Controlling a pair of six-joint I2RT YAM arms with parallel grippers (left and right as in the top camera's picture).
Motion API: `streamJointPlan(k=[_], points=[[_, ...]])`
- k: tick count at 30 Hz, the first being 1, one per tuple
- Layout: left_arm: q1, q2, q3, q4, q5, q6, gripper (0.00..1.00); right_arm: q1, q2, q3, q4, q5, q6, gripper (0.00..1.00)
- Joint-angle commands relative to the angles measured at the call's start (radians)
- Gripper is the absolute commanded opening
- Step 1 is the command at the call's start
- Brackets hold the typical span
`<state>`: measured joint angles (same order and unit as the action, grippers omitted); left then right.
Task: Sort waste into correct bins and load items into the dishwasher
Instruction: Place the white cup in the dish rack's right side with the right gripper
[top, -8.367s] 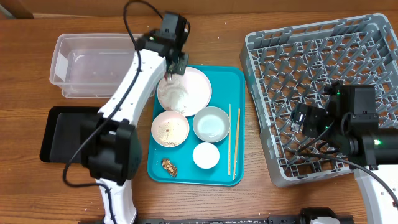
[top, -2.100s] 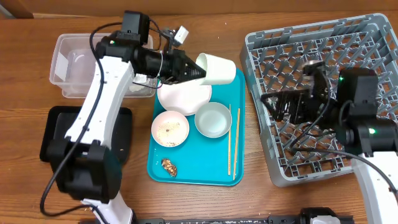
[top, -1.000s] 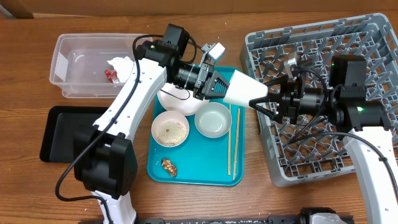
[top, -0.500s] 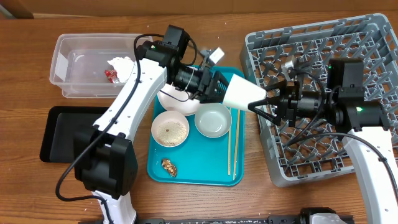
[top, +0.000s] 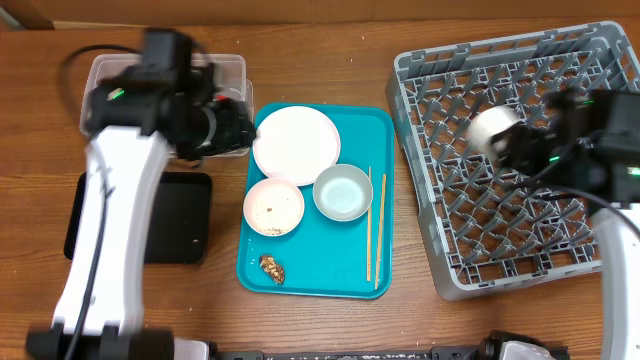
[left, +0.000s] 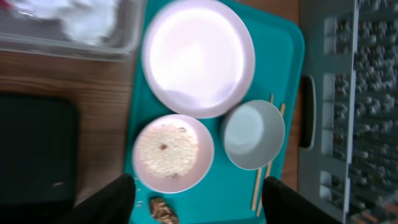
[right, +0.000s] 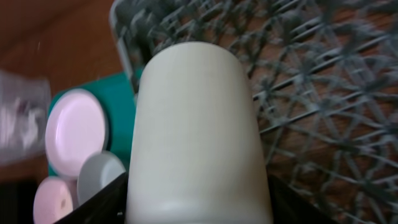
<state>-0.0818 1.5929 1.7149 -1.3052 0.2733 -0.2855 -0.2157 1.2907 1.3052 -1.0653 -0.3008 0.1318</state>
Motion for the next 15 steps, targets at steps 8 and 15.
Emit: streamJointPlan(k=[8, 15], points=[[0.015, -0.076, 0.009, -0.029, -0.195, -0.011, 0.73, -0.356, 0.174, 0.289, -0.241, 0.264, 0.135, 0.15], [0.015, -0.076, 0.008, -0.029, -0.195, -0.010, 0.73, -0.478, 0.311, 0.289, -0.277, 0.269, 0.135, 0.09]])
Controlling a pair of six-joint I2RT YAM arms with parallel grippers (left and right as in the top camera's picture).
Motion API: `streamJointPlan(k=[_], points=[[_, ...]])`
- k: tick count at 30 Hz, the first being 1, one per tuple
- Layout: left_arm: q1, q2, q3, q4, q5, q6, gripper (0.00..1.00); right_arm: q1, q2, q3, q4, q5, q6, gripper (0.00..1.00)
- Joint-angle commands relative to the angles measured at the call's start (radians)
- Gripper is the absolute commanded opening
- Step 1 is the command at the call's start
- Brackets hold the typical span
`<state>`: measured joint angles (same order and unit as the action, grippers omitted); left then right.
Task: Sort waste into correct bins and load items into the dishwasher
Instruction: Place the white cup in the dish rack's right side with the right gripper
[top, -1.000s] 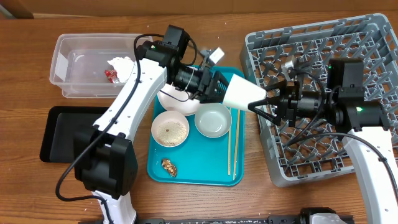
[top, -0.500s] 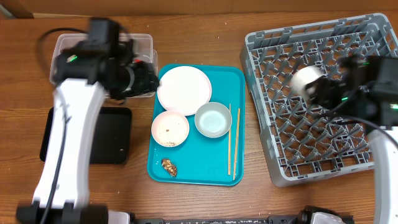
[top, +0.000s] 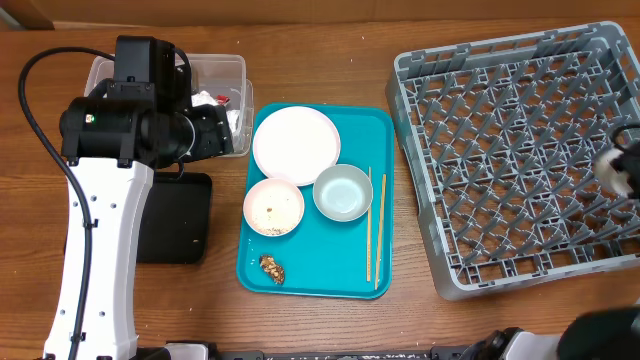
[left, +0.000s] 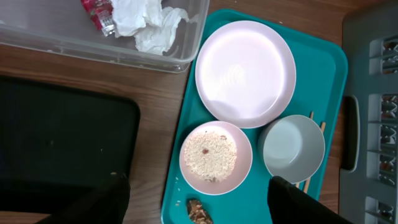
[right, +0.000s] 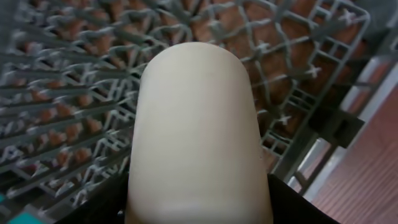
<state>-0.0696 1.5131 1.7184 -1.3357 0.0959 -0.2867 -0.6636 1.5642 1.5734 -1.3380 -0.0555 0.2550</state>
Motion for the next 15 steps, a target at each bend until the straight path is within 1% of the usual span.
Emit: streamJointPlan(k=[1, 6, 7, 8, 9, 10, 11, 13, 15], points=[[0.003, 0.003, 0.005, 0.001, -0.018, -0.009, 0.73, -0.037, 0.054, 0.021, -0.005, 0.029, 0.012, 0.09], [0.003, 0.003, 0.005, 0.002, -0.018, -0.010, 0.73, -0.048, 0.119, 0.019, -0.014, 0.052, 0.012, 0.10], [0.003, 0.003, 0.005, 0.002, -0.018, -0.010, 0.73, -0.048, 0.131, 0.019, -0.016, 0.051, 0.012, 0.12], [0.003, 0.003, 0.005, 0.002, -0.018, -0.010, 0.73, -0.048, 0.139, 0.019, -0.020, 0.051, 0.012, 0.22], [0.003, 0.003, 0.005, 0.002, -0.018, -0.009, 0.73, -0.048, 0.146, 0.018, -0.025, 0.051, 0.011, 0.40], [0.003, 0.003, 0.005, 0.002, -0.018, -0.010, 0.73, -0.048, 0.154, 0.017, -0.031, 0.051, 0.011, 0.61], [0.003, 0.003, 0.005, 0.002, -0.018, -0.010, 0.73, -0.047, 0.156, 0.016, -0.033, 0.050, 0.011, 0.64], [0.003, 0.003, 0.005, 0.002, -0.018, -0.010, 0.73, -0.045, 0.156, 0.015, -0.032, 0.036, 0.011, 0.73], [0.003, 0.003, 0.005, 0.005, -0.018, -0.009, 0.77, -0.045, 0.156, 0.015, -0.031, 0.024, 0.011, 0.78]])
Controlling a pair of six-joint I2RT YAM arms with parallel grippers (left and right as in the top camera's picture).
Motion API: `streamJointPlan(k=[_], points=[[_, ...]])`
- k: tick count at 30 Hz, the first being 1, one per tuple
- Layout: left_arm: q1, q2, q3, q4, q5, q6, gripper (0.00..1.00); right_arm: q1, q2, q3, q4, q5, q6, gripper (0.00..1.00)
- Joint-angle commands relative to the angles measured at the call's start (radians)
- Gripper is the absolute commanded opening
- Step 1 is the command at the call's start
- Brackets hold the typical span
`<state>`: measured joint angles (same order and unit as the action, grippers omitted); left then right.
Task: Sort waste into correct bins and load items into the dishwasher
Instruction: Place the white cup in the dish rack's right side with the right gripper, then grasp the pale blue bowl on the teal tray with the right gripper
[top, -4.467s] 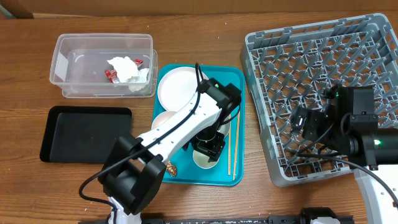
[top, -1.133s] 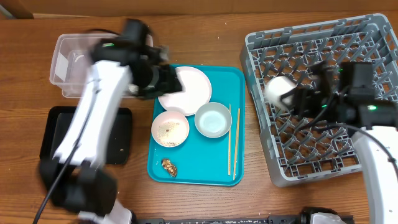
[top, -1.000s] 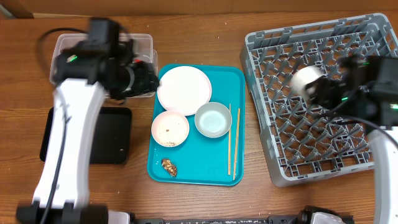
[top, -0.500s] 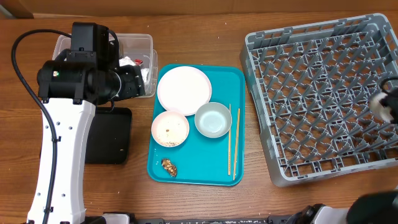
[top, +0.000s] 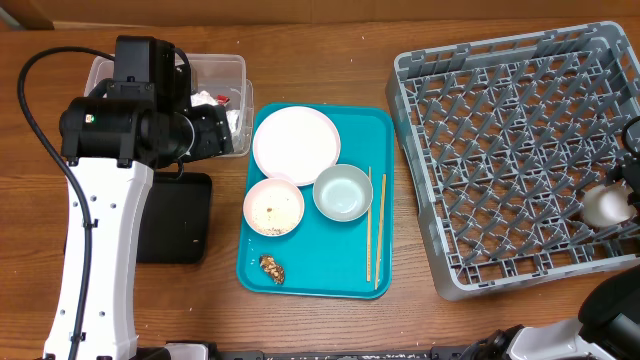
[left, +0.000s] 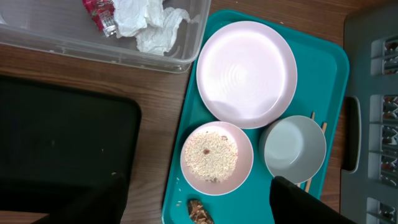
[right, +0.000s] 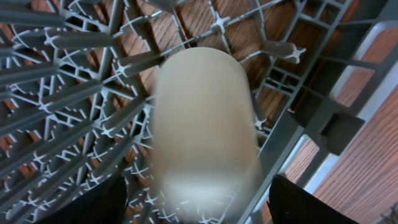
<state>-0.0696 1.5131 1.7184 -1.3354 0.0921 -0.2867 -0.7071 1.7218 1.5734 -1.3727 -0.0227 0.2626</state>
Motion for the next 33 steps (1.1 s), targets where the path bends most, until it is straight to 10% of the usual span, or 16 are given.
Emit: streamJointPlan(k=[1, 19, 33], points=[[0.003, 0.003, 0.005, 0.004, -0.014, -0.009, 0.77, -0.001, -0.002, 0.015, 0.005, -0.017, 0.003, 0.81], [0.003, 0.003, 0.005, 0.000, -0.014, -0.009, 0.91, 0.090, -0.031, 0.027, 0.017, -0.402, -0.127, 0.83], [0.003, 0.003, 0.005, 0.000, -0.014, -0.009, 1.00, 0.716, -0.137, 0.029, 0.108, -0.392, -0.214, 0.82]])
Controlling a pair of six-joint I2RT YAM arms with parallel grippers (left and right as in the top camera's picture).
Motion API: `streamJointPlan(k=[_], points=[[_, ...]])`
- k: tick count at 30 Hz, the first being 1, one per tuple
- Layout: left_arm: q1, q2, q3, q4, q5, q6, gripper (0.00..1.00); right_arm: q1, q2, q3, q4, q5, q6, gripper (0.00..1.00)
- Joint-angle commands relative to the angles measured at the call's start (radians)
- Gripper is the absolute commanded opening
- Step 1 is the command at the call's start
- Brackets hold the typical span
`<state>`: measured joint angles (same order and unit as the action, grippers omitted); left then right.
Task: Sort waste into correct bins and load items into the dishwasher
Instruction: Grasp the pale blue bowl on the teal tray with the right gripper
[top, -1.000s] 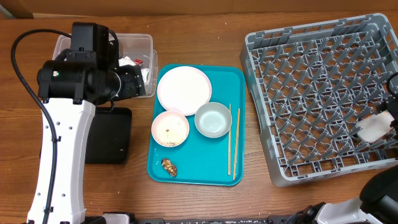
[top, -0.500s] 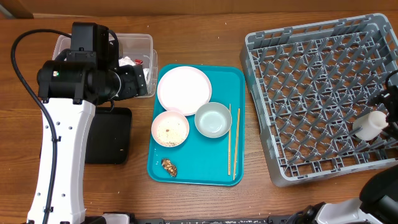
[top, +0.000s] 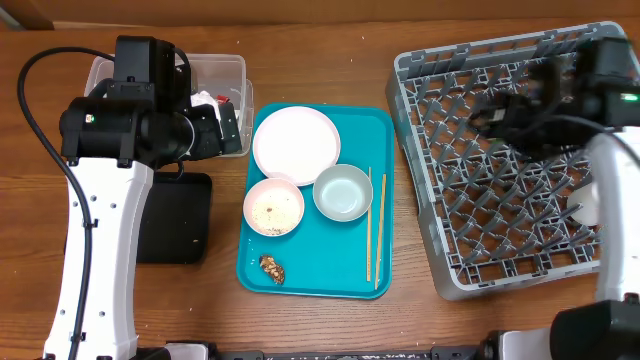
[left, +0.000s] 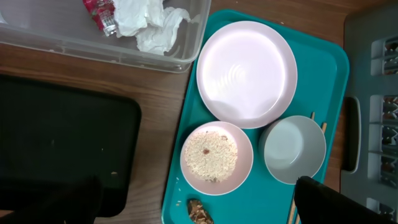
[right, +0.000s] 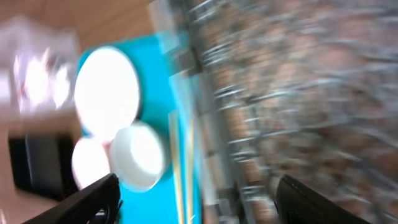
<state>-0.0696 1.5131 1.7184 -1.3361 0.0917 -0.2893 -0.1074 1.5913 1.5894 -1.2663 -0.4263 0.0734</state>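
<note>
A white cup (top: 585, 207) lies in the grey dish rack (top: 520, 277) near its right side. My right gripper (top: 490, 115) hangs open and empty over the rack's upper left; its wrist view is blurred, with the fingers (right: 93, 196) wide apart. On the teal tray (top: 310, 270) sit a white plate (top: 295, 143), a pink bowl (top: 273, 207) with rice crumbs, a grey-blue bowl (top: 343, 192), chopsticks (top: 375, 235) and a brown food scrap (top: 271, 267). My left gripper (left: 199, 193) is open, high above the tray's left side.
A clear bin (top: 215, 70) holding crumpled tissue and a red wrapper stands at the back left. A black bin (top: 180, 215) lies left of the tray. The rack's handle side (left: 351, 134) borders the tray on the right.
My right gripper was at the rack's right edge with the cup between its fingers; now it is over the rack's upper left, empty, and the cup lies in the rack. The left fingers stand wider apart.
My right gripper held the cup over the rack's middle while the left arm hung by the clear bin. Then the cup was at the rack's right edge, then low among the pegs there. Now it lies there and the gripper is away from it.
</note>
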Motion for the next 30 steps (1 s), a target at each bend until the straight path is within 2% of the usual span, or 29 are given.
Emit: streamJointPlan(k=[1, 6, 9, 14, 20, 26, 30], points=[[0.003, 0.003, 0.005, 0.001, -0.014, -0.006, 1.00, 0.210, 0.004, 0.007, 0.002, 0.063, -0.017, 0.82], [0.003, 0.003, 0.005, 0.001, -0.014, -0.006, 1.00, 0.423, 0.064, -0.001, 0.006, 0.204, 0.071, 0.82], [0.003, 0.003, 0.005, 0.000, -0.014, -0.006, 1.00, 0.501, 0.120, -0.001, 0.005, 0.272, 0.143, 0.82], [0.003, 0.003, 0.005, 0.000, -0.014, -0.006, 1.00, 0.562, 0.226, -0.016, 0.009, 0.276, 0.168, 0.82], [0.003, 0.003, 0.005, -0.003, -0.014, -0.006, 1.00, 0.568, 0.356, -0.039, 0.024, 0.268, 0.201, 0.79], [0.003, 0.003, 0.005, -0.003, -0.014, -0.006, 1.00, 0.568, 0.450, -0.040, 0.032, 0.268, 0.201, 0.56], [0.003, 0.003, 0.005, -0.003, -0.014, -0.006, 1.00, 0.568, 0.466, -0.042, 0.038, 0.268, 0.201, 0.47]])
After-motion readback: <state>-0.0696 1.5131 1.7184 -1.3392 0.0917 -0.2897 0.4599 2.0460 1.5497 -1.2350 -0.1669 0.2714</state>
